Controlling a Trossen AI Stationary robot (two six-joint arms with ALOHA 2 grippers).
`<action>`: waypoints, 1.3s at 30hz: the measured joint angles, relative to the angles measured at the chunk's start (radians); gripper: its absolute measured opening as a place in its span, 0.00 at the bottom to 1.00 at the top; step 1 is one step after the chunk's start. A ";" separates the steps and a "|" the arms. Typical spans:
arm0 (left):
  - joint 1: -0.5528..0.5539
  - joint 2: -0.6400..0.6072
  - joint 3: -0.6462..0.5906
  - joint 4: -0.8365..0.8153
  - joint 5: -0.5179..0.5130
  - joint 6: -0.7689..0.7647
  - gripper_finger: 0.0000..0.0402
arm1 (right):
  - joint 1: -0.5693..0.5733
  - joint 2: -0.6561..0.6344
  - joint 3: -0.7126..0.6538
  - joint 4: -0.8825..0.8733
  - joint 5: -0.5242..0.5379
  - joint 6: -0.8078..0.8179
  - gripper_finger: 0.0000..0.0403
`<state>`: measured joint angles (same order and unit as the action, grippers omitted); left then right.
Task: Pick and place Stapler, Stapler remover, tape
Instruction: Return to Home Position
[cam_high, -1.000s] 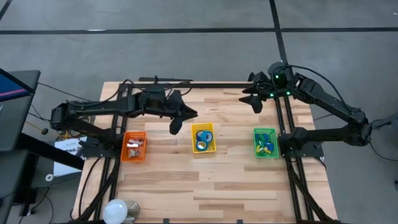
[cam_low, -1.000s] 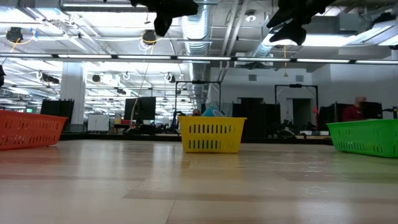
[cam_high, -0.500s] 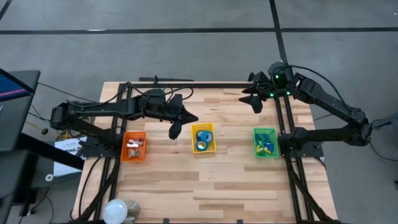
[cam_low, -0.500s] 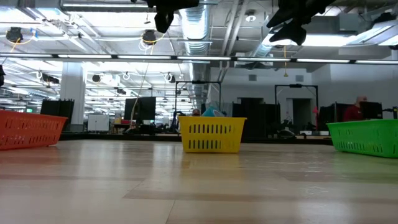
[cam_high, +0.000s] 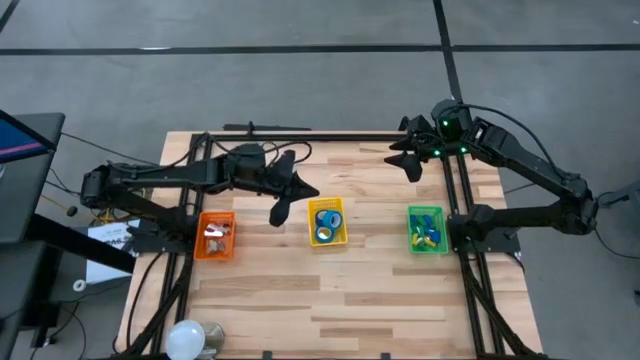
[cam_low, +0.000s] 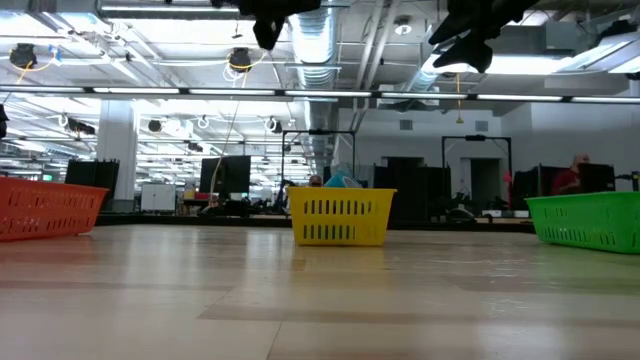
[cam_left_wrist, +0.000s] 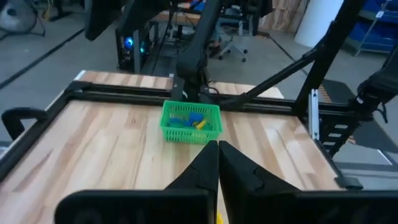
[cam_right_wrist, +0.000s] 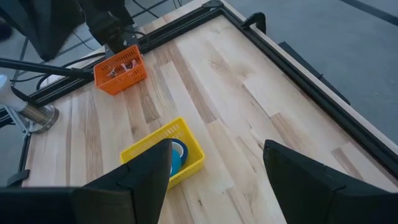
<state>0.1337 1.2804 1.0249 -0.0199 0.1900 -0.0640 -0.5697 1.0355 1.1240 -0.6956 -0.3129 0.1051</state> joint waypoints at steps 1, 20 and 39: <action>0.000 -0.006 -0.031 0.035 0.002 0.004 0.01 | 0.000 0.000 0.000 0.000 0.000 0.000 0.61; -0.077 -0.525 -0.766 0.482 0.008 0.007 0.01 | 0.000 0.000 0.000 0.000 0.000 0.000 0.61; -0.201 -0.898 -1.021 0.463 0.006 0.027 0.01 | 0.000 0.000 0.000 0.000 0.000 0.000 0.61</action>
<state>-0.0673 0.3820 0.0039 0.4431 0.1959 -0.0372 -0.5697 1.0355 1.1240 -0.6956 -0.3130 0.1051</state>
